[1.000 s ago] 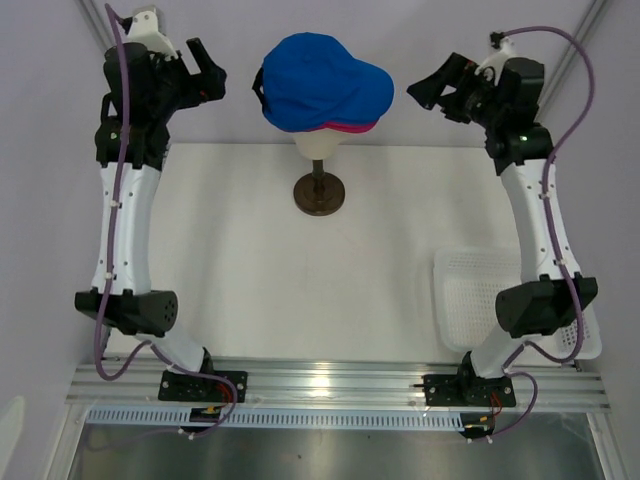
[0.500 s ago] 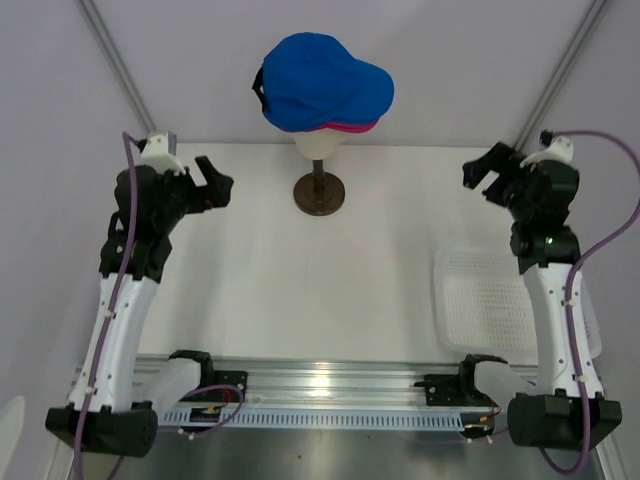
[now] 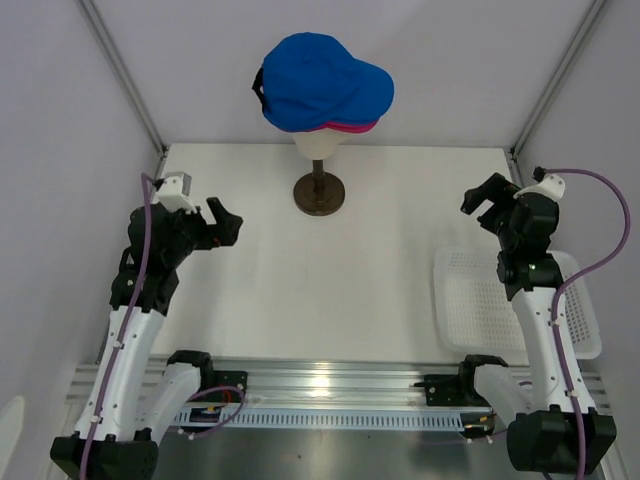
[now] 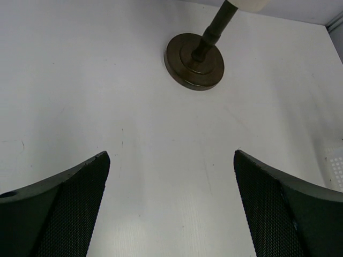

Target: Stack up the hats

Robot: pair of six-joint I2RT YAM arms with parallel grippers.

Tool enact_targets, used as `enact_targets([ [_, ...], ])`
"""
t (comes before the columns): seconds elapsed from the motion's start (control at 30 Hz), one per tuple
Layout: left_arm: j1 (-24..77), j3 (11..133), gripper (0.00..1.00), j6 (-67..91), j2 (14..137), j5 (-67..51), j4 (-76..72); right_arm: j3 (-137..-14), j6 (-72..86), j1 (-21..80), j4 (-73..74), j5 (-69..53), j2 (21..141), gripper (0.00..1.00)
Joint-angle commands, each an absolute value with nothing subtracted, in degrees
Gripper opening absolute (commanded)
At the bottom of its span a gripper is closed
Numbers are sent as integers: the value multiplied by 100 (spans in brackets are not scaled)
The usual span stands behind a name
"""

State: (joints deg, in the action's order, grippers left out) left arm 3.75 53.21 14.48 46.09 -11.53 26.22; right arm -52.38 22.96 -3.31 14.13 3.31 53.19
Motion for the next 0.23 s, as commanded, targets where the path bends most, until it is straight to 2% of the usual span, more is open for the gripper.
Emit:
enact_targets([
  [0.0, 387, 5081, 100, 1450, 4325, -1397, 2198, -5229, 2522, -281, 1055, 501, 5256, 100],
  [0.2, 378, 4887, 99, 1521, 4026, -1380, 2180, -5475, 2251, -272, 1327, 283, 5309, 100],
])
